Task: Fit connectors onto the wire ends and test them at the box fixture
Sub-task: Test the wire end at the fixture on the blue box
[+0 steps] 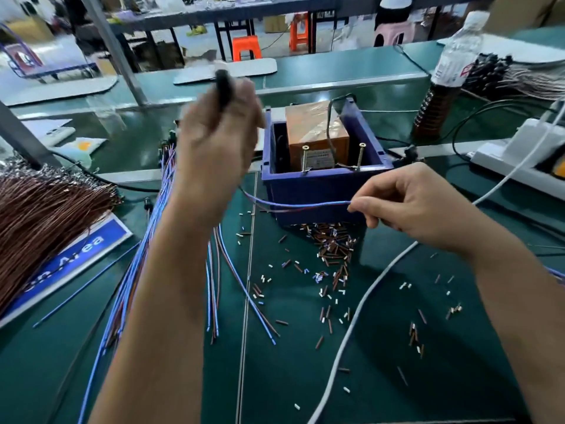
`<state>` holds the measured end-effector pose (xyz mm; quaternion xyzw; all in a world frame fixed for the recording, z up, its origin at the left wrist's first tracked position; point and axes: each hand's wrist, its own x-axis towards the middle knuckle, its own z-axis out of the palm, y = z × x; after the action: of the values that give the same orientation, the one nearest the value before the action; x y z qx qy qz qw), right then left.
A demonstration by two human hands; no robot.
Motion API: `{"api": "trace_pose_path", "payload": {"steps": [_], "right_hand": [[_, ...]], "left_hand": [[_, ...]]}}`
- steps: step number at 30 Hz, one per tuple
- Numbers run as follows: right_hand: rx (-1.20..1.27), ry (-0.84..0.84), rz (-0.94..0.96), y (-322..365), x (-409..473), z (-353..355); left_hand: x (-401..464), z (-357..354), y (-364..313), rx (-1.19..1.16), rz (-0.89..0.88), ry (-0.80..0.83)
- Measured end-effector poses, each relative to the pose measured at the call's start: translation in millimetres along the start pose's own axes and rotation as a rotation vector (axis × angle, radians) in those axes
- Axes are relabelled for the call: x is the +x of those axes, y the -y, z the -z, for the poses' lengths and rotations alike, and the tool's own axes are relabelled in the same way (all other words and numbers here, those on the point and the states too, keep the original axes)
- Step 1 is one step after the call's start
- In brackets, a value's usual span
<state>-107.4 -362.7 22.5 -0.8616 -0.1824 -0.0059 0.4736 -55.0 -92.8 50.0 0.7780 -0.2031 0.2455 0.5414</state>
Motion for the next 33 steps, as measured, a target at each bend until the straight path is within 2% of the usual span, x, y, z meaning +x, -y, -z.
{"api": "trace_pose_path", "payload": {"steps": [1,3,4,6,7,12,16,19,23,33], "right_hand": [[0.007,0.007,0.001,-2,0,-2],[-0.01,0.01,0.032,-4,3,-9],[-0.034,0.001,0.063,-4,4,-13],[-0.044,-0.035,0.097,-6,6,-19],[-0.016,-0.055,0.1,-7,5,-21],[0.253,-0.053,0.04,-20,2,-28],[0.244,-0.045,-0.082,-28,-1,-27],[0.317,-0.125,-0.123,-34,-5,-20],[0.514,-0.206,-0.109,-39,-8,-15],[0.473,-0.227,-0.017,-40,-7,-22]], "left_hand": [[-13,-17,-19,0.058,-0.118,0.047],[-31,-44,-35,0.185,-0.283,0.27],[-42,-59,-39,0.265,-0.316,0.346],[-50,-72,-32,0.401,-0.297,0.386],[-53,-74,-26,0.426,-0.244,0.385],[-67,-80,-11,0.471,-0.2,0.423],[-65,-74,5,0.44,-0.13,0.472],[-61,-68,9,0.394,-0.147,0.409],[-60,-65,15,0.458,-0.123,0.33],[-66,-72,11,0.534,-0.072,0.369]]}}
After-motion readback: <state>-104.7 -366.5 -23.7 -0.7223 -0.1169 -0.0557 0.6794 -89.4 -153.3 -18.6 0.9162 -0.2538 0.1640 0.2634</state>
